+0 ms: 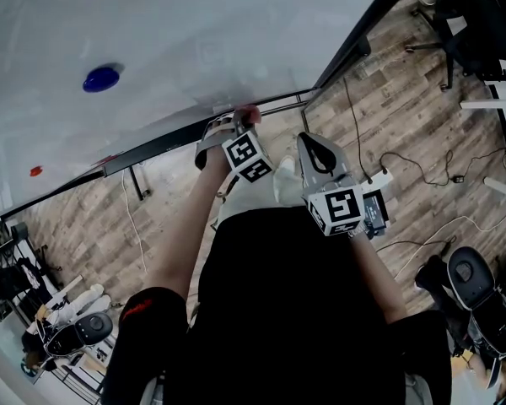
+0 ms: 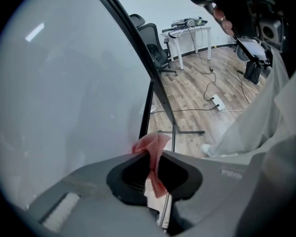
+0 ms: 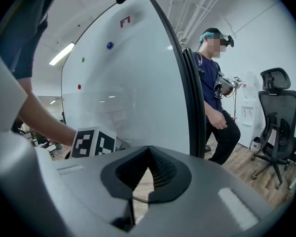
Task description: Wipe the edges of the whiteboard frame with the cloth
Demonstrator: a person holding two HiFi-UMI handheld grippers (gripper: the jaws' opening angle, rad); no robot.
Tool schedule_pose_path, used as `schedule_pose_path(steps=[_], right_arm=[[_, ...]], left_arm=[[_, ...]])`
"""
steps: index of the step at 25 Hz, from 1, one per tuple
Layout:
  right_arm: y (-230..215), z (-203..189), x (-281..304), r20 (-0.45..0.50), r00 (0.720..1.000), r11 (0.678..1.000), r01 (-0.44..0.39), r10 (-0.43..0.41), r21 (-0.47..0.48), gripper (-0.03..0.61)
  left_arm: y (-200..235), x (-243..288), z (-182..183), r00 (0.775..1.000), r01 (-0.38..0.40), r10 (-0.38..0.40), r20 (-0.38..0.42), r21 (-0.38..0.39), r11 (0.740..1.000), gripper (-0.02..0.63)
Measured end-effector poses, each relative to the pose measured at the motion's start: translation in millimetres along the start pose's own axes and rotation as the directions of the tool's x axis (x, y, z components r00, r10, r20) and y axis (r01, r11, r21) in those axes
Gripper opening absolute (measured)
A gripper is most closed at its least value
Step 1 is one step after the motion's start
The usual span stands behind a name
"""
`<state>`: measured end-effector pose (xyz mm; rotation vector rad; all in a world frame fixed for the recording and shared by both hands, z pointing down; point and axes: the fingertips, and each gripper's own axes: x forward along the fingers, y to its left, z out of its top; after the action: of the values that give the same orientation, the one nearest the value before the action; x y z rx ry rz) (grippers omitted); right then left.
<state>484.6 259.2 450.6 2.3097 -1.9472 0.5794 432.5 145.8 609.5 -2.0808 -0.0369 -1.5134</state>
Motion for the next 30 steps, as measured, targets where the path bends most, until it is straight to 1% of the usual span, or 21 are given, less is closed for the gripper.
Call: schedule_pose_path(steps=[5,14,25,30], right_arm=[[-6,-2,-4,-0.001,1.0,1.0,0.013,-0.013,0.004,0.002],[-14,-4,-11,0.004,0.999,0.999,0.048,-0.048,0.018,0.002],[-28,-5,-22,0.012,0.996,0.996,0.087,-0.088,0.035,0.002],[-26,-6,-26,0.012,0.995,0.994,0.1,-0.101,0.038,0.002]], left_arm=[[-3,2,12,1.0,0.01,-0.01,0.022,0.004,1.0,0.043],[-2,5,19,1.0,-0.01,0.01,0.006,0.014,1.0,0.043],[-5,7,38,1.0,-0.012,0.012,0.014,0.03,0.999,0.043],[-7,6,41,1.0,-0.015,0.015,0.018,0.031,0.999,0.043]])
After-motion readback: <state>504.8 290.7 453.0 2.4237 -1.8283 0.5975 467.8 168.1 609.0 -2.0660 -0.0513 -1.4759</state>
